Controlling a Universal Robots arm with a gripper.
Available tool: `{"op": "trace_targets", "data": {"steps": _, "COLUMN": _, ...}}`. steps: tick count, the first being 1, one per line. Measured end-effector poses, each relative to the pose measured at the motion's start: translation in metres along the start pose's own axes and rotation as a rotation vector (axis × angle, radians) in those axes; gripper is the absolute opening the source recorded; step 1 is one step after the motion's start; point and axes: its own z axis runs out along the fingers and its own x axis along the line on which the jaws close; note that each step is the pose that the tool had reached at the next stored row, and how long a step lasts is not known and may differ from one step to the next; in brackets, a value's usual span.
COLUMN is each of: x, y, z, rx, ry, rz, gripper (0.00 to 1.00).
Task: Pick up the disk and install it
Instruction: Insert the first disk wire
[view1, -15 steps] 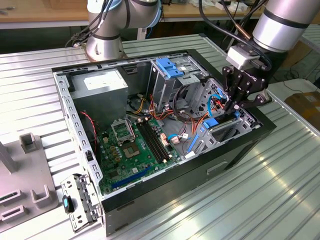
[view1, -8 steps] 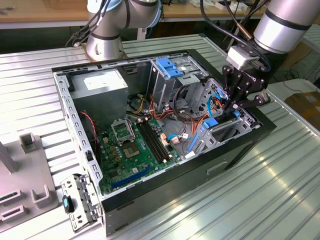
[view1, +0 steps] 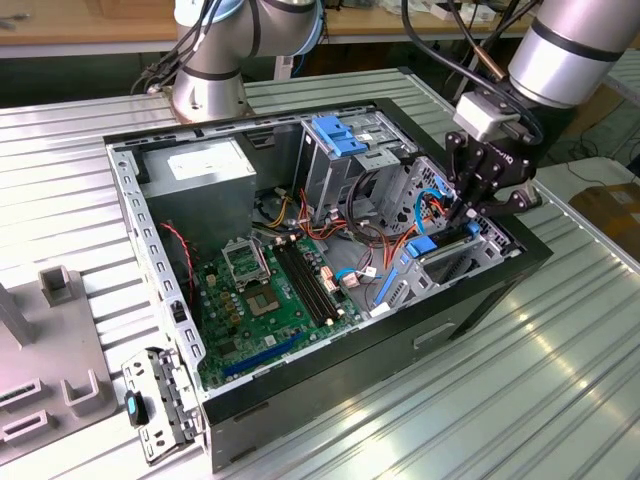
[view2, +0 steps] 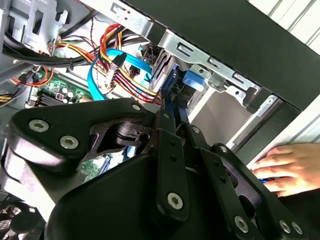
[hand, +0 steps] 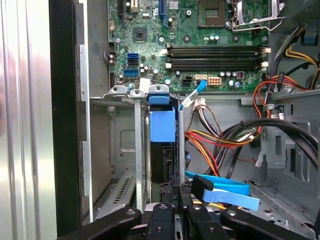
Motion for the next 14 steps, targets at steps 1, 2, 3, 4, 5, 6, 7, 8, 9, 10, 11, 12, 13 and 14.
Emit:
{"op": "trace_targets", "data": {"steps": 1, "x": 0.0001, "y": -0.0001, "z": 0.0000, "rx": 0.0000, "ry": 0.0000, "rz": 0.000, "gripper": 0.16}}
{"op": "trace_targets", "data": {"steps": 2, "x": 0.0001, "y": -0.0001, "z": 0.0000, "rx": 0.0000, "ry": 0.0000, "rz": 0.000, "gripper": 0.16}}
{"op": "trace_targets", "data": {"steps": 3, "x": 0.0002, "y": -0.0001, "z": 0.0001, "rx": 0.0000, "ry": 0.0000, "rz": 0.000, "gripper": 0.16}}
{"op": "trace_targets", "data": {"steps": 4, "x": 0.0003, "y": -0.0001, "z": 0.0005, "rx": 0.0000, "ry": 0.0000, "rz": 0.000, "gripper": 0.16}}
{"op": "trace_targets", "data": {"steps": 5, "x": 0.0003, "y": -0.0001, "z": 0.0008, "rx": 0.0000, "ry": 0.0000, "rz": 0.000, "gripper": 0.16}}
{"op": "trace_targets", "data": {"steps": 6, "x": 0.0003, "y": -0.0001, "z": 0.0011, "rx": 0.0000, "ry": -0.0001, "rz": 0.000, "gripper": 0.16}}
{"op": "trace_targets", "data": {"steps": 7, "x": 0.0003, "y": -0.0001, "z": 0.0020, "rx": 0.0000, "ry": -0.0005, "rz": 0.000, "gripper": 0.16}}
{"op": "trace_targets", "data": {"steps": 8, "x": 0.0004, "y": -0.0001, "z": 0.0028, "rx": 0.0000, "ry": -0.0004, "rz": 0.000, "gripper": 0.16}}
{"op": "trace_targets", "data": {"steps": 9, "x": 0.0004, "y": -0.0001, "z": 0.0034, "rx": 0.0000, "ry": -0.0002, "rz": 0.000, "gripper": 0.16}}
{"op": "trace_targets", "data": {"steps": 10, "x": 0.0005, "y": -0.0001, "z": 0.0036, "rx": 0.0000, "ry": -0.0005, "rz": 0.000, "gripper": 0.16}}
{"op": "trace_targets", "data": {"steps": 11, "x": 0.0005, "y": -0.0001, "z": 0.0038, "rx": -0.0001, "ry": -0.0008, "rz": 0.000, "gripper": 0.16}}
{"op": "trace_targets", "data": {"steps": 12, "x": 0.0005, "y": -0.0001, "z": 0.0038, "rx": 0.0000, "ry": -0.0010, "rz": 0.000, "gripper": 0.16}}
{"op": "trace_targets", "data": {"steps": 13, "x": 0.0005, "y": -0.0001, "z": 0.0038, "rx": 0.0000, "ry": -0.0010, "rz": 0.000, "gripper": 0.16}}
{"op": "trace_targets", "data": {"steps": 14, "x": 0.0005, "y": -0.0001, "z": 0.0038, "rx": 0.0000, "ry": -0.0010, "rz": 0.000, "gripper": 0.16}}
